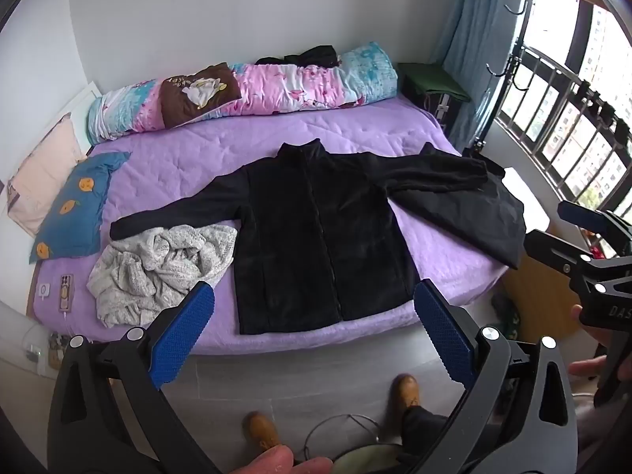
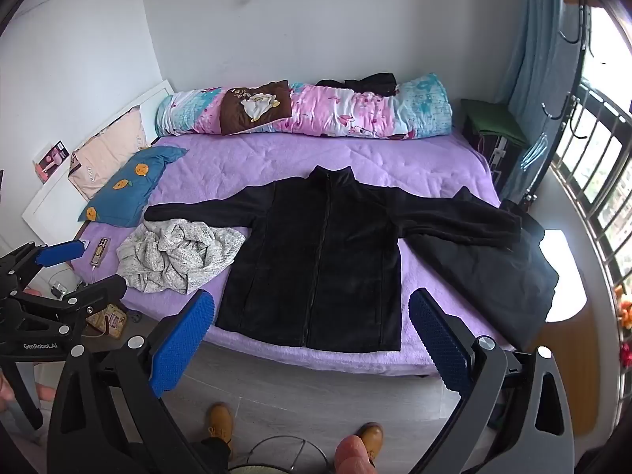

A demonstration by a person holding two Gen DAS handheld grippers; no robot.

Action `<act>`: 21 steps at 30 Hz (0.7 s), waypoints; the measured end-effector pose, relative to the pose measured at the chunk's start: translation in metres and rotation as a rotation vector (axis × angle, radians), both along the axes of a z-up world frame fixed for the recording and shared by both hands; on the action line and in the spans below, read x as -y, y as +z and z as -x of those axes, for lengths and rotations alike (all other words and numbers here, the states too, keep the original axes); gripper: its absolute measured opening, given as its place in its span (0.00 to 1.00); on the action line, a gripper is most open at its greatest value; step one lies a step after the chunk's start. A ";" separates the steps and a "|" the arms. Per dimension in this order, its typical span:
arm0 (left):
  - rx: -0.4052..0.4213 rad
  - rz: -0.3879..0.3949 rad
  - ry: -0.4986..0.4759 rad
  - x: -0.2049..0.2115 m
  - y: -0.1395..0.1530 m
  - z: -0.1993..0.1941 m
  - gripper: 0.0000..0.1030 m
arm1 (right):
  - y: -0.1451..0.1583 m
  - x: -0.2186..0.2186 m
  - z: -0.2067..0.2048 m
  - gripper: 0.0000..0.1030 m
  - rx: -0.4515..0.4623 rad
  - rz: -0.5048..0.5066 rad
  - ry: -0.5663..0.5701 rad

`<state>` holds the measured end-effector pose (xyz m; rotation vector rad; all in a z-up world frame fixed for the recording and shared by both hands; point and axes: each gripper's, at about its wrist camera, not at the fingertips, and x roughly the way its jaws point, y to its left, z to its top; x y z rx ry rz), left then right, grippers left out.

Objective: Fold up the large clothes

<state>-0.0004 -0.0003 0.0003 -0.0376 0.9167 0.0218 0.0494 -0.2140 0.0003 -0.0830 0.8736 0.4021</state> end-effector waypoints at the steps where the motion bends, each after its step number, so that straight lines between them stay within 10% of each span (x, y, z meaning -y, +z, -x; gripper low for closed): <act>1: 0.001 -0.003 -0.001 0.000 0.000 0.000 0.94 | 0.000 0.000 0.000 0.94 0.000 0.001 0.000; 21: -0.007 0.010 0.004 -0.004 0.002 0.001 0.94 | 0.000 -0.001 0.000 0.94 0.002 0.002 0.004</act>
